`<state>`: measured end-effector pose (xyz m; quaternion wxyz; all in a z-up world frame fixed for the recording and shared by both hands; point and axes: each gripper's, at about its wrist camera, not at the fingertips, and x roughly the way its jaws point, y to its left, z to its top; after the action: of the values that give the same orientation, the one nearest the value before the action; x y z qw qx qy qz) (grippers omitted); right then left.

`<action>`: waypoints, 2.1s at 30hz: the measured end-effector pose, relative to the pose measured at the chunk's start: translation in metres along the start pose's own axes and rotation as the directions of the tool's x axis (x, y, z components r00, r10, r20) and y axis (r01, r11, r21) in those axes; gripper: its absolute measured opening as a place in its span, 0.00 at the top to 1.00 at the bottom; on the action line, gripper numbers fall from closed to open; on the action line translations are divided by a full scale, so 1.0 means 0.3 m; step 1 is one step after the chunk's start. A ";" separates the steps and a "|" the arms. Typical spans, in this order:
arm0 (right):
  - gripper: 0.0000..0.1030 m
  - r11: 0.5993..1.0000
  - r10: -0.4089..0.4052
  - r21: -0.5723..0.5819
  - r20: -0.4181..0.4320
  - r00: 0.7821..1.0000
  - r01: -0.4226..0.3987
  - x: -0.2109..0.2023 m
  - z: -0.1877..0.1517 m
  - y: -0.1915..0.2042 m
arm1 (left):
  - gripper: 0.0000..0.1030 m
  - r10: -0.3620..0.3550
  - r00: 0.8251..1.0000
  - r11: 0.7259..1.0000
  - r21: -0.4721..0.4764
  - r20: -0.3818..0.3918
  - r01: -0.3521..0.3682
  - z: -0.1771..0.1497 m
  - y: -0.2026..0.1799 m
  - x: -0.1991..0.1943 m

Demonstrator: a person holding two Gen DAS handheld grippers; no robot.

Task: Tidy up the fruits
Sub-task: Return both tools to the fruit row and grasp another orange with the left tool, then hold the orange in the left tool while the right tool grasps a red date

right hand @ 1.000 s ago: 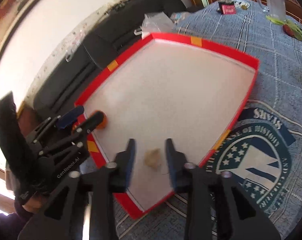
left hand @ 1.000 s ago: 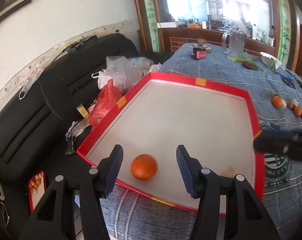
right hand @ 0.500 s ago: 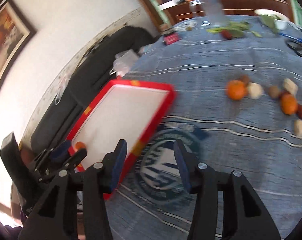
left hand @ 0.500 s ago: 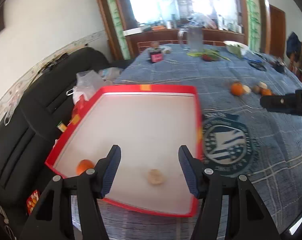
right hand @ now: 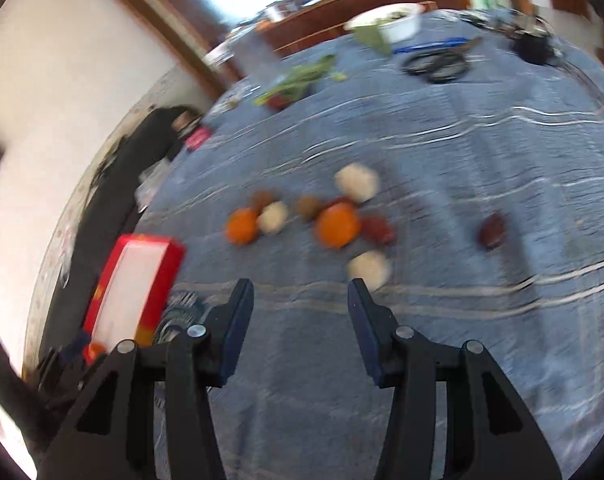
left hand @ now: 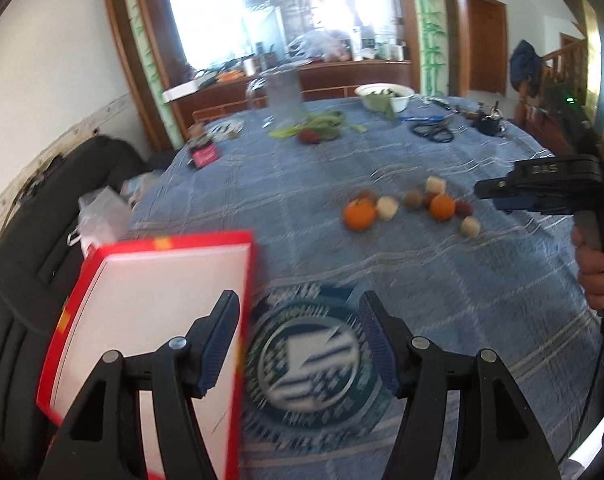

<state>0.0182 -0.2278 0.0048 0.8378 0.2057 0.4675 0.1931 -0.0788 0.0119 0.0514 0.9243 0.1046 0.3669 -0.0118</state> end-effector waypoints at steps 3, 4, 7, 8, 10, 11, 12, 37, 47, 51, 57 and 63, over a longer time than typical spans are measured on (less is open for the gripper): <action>0.51 0.999 -0.025 0.047 0.003 1.000 0.025 0.016 0.052 -0.056 | 0.39 -0.021 1.000 1.000 0.004 -0.006 0.021 0.054 -0.042 0.053; 0.51 0.998 -0.032 0.062 0.008 0.999 0.032 0.021 0.065 -0.076 | 0.39 -0.037 0.999 0.999 -0.001 -0.006 0.037 0.062 -0.051 0.066; 0.51 0.995 -0.032 0.093 0.038 0.999 0.029 0.006 0.074 -0.136 | 0.40 -0.077 0.997 0.997 -0.010 -0.011 0.077 0.105 -0.098 0.132; 0.51 0.994 -0.026 0.106 0.040 0.999 0.022 0.005 0.076 -0.156 | 0.40 -0.094 0.996 0.996 -0.011 -0.007 0.094 0.116 -0.113 0.150; 0.51 0.991 -0.015 0.135 0.038 0.999 0.010 0.005 0.078 -0.190 | 0.40 -0.127 0.992 0.992 -0.004 -0.009 0.127 0.140 -0.160 0.201; 0.51 0.989 -0.021 0.148 0.039 0.999 0.015 0.004 0.079 -0.196 | 0.40 -0.152 0.988 0.988 0.001 -0.017 0.152 0.153 -0.191 0.234; 0.51 0.984 -0.032 0.174 0.052 0.998 0.022 -0.006 0.079 -0.210 | 0.40 -0.175 0.984 0.985 0.004 -0.016 0.175 0.161 -0.213 0.251; 0.51 0.966 0.027 0.253 0.128 0.991 -0.059 -0.071 0.098 -0.258 | 0.72 -0.368 0.924 0.929 -0.002 -0.107 0.370 0.203 -0.397 0.489; 0.51 0.985 0.052 0.160 0.047 0.998 -0.059 0.006 0.084 -0.184 | 0.73 -0.285 0.958 0.958 -0.030 -0.029 0.285 0.184 -0.244 0.397; 0.51 0.993 0.043 0.107 0.022 0.999 -0.045 0.051 0.075 -0.141 | 0.73 -0.285 0.958 0.958 -0.053 -0.038 0.282 0.165 -0.207 0.396; 0.53 0.998 -0.006 0.058 0.034 0.999 0.004 0.080 0.067 -0.113 | 0.73 -0.277 0.960 0.959 -0.073 -0.051 0.273 0.162 -0.187 0.405; 0.57 0.998 -0.066 -0.017 0.039 0.997 0.067 0.114 0.054 -0.071 | 0.73 -0.270 0.961 0.960 -0.088 -0.053 0.265 0.160 -0.177 0.409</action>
<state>0.0516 -0.2307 -0.0228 0.8544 0.1862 0.4562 0.1653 0.0381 -0.0430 -0.0078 0.9053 0.0174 0.4074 -0.1188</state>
